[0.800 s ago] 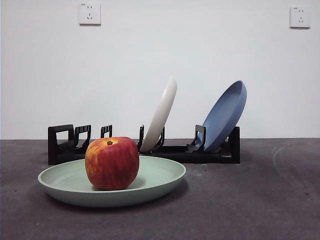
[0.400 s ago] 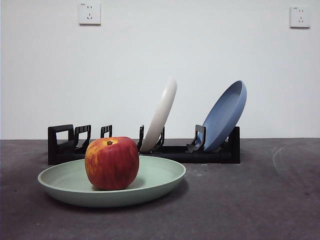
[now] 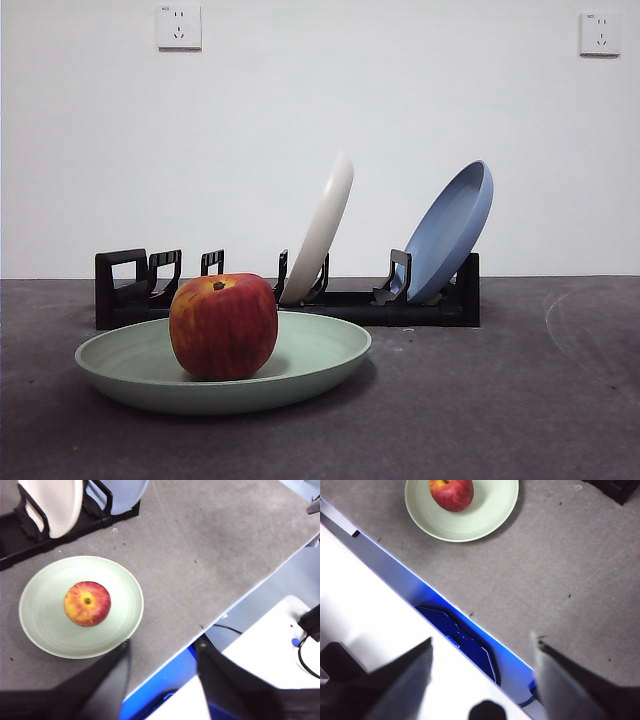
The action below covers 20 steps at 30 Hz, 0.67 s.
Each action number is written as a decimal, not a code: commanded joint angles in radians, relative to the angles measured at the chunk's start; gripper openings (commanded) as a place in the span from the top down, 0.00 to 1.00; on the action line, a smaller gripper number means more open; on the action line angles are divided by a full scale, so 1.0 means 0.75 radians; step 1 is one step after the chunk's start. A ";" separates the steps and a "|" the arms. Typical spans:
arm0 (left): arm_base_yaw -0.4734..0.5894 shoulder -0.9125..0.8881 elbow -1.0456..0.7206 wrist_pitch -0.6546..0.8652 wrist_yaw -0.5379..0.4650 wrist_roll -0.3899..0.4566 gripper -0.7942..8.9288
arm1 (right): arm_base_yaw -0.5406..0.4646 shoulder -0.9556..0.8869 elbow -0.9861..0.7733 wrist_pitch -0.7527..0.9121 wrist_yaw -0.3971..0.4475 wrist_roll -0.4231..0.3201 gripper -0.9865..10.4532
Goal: Take the green plate from the plate rack,put the plate on the table,take the apple from the table,put the apple in the plate
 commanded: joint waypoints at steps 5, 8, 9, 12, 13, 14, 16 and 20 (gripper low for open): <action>-0.004 0.026 -0.006 0.022 0.052 -0.080 0.93 | 0.001 -0.004 -0.008 -0.032 -0.017 -0.064 0.92; -0.004 0.026 -0.006 0.023 0.051 -0.098 0.93 | 0.001 -0.006 -0.008 -0.032 -0.019 -0.065 0.92; -0.004 0.026 -0.006 0.023 0.051 -0.104 0.93 | 0.001 -0.010 -0.008 -0.032 -0.018 -0.066 0.92; -0.004 0.026 -0.006 0.023 0.050 -0.108 0.93 | 0.001 -0.010 -0.008 -0.032 -0.018 -0.065 0.92; -0.004 0.026 -0.006 0.023 0.046 -0.107 0.93 | 0.001 -0.010 -0.008 -0.032 -0.018 -0.064 0.92; -0.004 0.026 -0.006 0.023 0.039 -0.108 0.93 | 0.001 -0.010 -0.008 -0.032 -0.018 -0.064 0.92; -0.004 0.026 -0.006 0.022 0.044 -0.107 0.92 | 0.001 -0.010 -0.008 -0.032 -0.014 -0.058 0.91; -0.002 0.026 -0.006 0.010 0.043 -0.106 0.92 | 0.001 -0.008 -0.008 -0.031 -0.012 -0.060 0.91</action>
